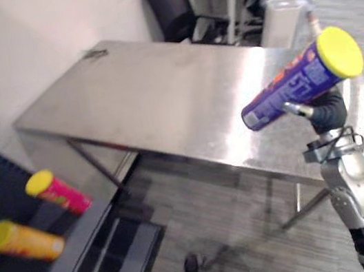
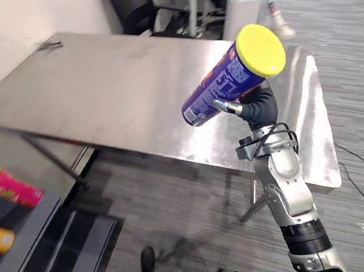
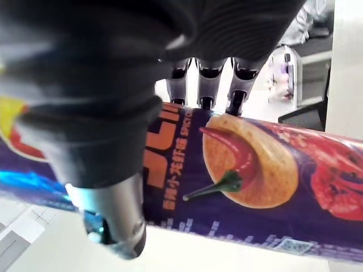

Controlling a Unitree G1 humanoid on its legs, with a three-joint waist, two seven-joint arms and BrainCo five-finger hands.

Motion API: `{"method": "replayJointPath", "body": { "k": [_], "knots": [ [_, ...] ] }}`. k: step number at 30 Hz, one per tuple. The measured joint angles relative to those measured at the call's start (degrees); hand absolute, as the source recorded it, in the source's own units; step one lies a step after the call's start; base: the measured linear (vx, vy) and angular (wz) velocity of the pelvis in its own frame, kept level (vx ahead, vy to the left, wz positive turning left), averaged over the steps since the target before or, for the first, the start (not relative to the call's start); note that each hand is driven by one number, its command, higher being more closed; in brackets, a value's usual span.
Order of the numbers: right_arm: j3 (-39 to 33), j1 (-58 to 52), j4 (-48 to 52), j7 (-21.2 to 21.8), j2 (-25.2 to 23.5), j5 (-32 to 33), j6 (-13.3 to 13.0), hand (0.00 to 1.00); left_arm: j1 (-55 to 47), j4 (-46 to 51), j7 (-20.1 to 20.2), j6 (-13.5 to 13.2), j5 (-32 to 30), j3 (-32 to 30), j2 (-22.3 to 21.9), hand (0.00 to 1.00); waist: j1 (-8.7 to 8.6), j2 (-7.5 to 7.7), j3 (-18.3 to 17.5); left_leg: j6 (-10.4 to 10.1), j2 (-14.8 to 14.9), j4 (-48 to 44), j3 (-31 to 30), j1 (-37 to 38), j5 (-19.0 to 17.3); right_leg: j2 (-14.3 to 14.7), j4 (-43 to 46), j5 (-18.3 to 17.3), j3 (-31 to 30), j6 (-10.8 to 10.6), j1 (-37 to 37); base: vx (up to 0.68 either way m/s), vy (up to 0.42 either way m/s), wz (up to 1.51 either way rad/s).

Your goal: Put the gum and the chips on the shelf.

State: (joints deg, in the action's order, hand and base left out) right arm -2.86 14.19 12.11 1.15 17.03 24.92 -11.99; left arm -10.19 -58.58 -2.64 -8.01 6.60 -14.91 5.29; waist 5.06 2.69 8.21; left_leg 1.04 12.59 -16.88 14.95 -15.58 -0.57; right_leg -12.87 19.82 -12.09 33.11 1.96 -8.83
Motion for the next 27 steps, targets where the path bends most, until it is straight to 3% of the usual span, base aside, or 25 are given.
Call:
{"method": "replayJointPath", "body": {
  "k": [1, 4, 7, 13, 16, 19, 24, 27],
  "knots": [
    [-1.6, -0.1, 0.2, -0.7, 0.0, 0.0, -0.1, 1.0, -0.9, 0.5, -0.1, 0.0, 0.0, -1.5, -0.8, 0.0, -0.04, -0.39, -0.1, 0.1, 2.4, -7.9, 3.8, 0.5, -1.6, -0.1, -0.2, 0.3, 3.3, 0.3, 0.4, -0.13, -0.184, 1.3],
    [-6.6, -1.3, 0.7, -1.6, -0.1, -0.2, -0.3, 1.0, -0.9, 0.4, 0.0, 0.7, 0.0, -3.1, -1.4, 0.0, -0.85, -2.79, -1.2, -0.8, 5.9, -14.3, 8.1, 5.4, -7.4, -1.5, -0.6, 0.2, 12.4, 0.5, 1.3, -0.12, -0.018, 1.6],
    [-8.9, -1.5, 0.7, -2.1, 0.0, -0.2, -0.4, 1.0, -0.8, 0.3, 0.1, 0.8, -0.1, -3.5, -2.0, 0.0, -1.9, -3.42, -1.6, -0.8, 7.1, -12.7, 9.7, 9.5, -6.7, -4.1, -0.6, 1.0, 20.2, -0.2, 1.2, -0.14, 0.094, 1.53],
    [-10.7, -3.3, 1.0, -2.0, -0.4, -1.3, 0.0, 1.0, -0.3, 0.3, 0.2, 1.1, -0.2, -3.5, -2.3, 0.0, -2.12, -3.56, -2.3, -2.5, 3.7, -2.4, 15.4, 8.6, -6.8, -7.8, -4.0, 7.4, 33.8, -2.2, 5.0, -0.12, 0.217, 1.29],
    [-11.9, -3.6, 1.0, -2.0, -1.6, -2.6, 0.0, 1.0, -0.3, 0.3, 0.2, 1.1, -0.4, -3.6, -2.3, 0.0, -2.55, -3.36, -2.4, -3.6, 1.7, -0.6, 16.0, 7.8, -7.4, -9.1, -5.1, 10.9, 34.5, -2.8, 5.7, -0.01, 0.259, 0.63],
    [-12.0, -4.4, 1.0, -2.5, -3.3, -4.3, 0.1, 1.0, -0.3, -0.3, 0.2, 1.1, -0.7, -4.9, -2.2, 0.0, -2.16, -2.9, -2.2, -2.9, 0.2, -2.1, 16.0, 7.7, -7.8, -11.0, -5.0, 14.6, 33.6, -2.5, 6.4, 0.0, 0.256, 0.21],
    [-10.0, -4.4, 0.9, -2.3, -3.9, -5.5, 0.1, 1.0, 0.0, -0.6, -1.3, 1.0, -1.3, -8.6, 1.5, 0.0, -0.76, -0.06, -1.5, -1.8, -0.4, -3.0, 15.6, 7.7, -8.5, -11.3, -5.4, 15.4, 29.0, -2.8, 6.3, -0.03, 0.113, 0.02],
    [-10.0, -4.4, 0.9, -1.9, -3.9, -6.7, 0.1, 1.0, 0.0, -0.9, -1.4, 1.0, -1.4, -10.2, 0.8, 0.0, 0.03, -0.1, -1.4, -1.8, -0.7, -1.4, 15.0, 7.7, -8.5, -10.8, -5.7, 15.4, 29.0, -2.8, 6.1, -0.04, 0.001, 0.09]
  ]
}}
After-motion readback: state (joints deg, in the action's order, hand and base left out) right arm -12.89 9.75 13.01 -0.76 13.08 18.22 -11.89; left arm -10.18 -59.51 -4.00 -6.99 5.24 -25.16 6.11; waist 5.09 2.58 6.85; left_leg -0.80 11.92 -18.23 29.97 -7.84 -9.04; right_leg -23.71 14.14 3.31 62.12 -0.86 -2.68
